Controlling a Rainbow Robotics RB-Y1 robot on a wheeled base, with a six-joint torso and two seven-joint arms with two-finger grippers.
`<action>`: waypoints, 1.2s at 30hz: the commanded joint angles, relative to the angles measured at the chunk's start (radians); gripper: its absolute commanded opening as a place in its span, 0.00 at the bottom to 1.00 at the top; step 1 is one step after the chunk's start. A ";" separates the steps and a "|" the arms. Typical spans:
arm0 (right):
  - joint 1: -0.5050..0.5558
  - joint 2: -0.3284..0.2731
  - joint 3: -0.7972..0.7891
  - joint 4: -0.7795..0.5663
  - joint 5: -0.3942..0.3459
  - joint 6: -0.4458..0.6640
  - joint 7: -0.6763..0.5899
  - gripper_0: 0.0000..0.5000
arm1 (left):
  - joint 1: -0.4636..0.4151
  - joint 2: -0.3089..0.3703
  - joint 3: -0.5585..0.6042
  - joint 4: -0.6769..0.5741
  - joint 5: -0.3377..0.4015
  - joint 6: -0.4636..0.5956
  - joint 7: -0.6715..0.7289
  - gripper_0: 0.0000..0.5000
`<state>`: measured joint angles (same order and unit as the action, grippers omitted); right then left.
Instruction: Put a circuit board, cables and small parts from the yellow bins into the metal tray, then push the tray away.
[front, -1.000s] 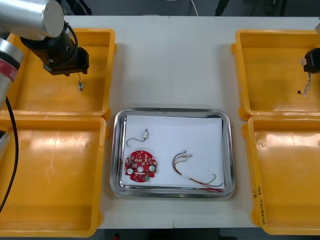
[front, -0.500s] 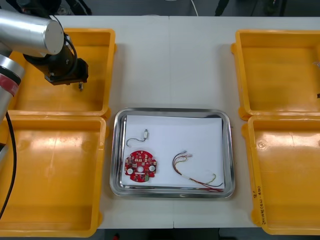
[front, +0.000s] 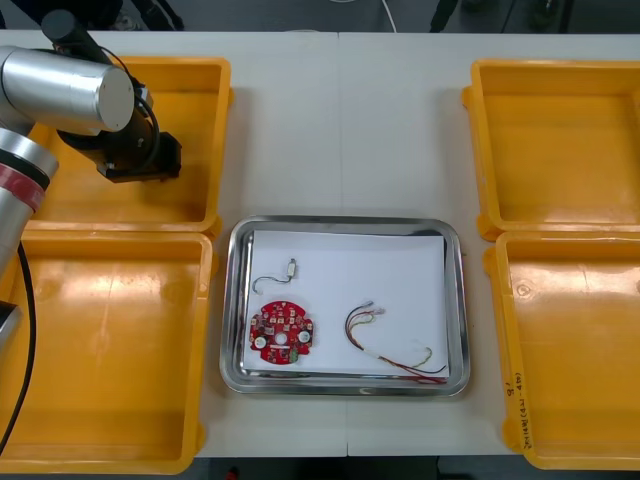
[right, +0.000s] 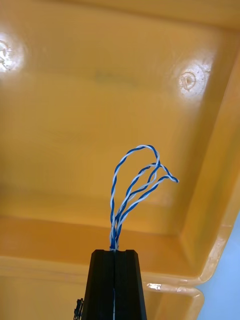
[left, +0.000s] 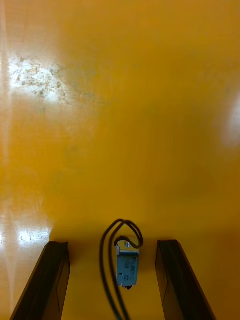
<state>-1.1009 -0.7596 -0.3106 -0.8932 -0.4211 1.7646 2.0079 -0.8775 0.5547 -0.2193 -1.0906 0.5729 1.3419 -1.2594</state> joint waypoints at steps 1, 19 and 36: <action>0.038 0.014 0.007 -0.148 -0.028 0.056 -0.052 0.00 | 0.012 -0.013 -0.048 -0.015 -0.013 -0.041 -0.089 1.00; 0.199 0.048 0.191 -0.613 -0.156 0.155 -0.328 0.00 | 0.012 -0.013 -0.034 -0.046 -0.011 -0.007 -0.098 0.00; 0.277 0.068 0.372 -0.922 -0.314 0.155 -0.362 0.00 | 0.012 -0.013 0.143 -0.302 -0.044 0.327 -0.089 0.00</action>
<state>-0.8268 -0.6987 0.0517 -1.7681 -0.7080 1.9154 1.6837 -0.8746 0.5534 -0.1131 -1.3287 0.5443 1.6319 -1.2601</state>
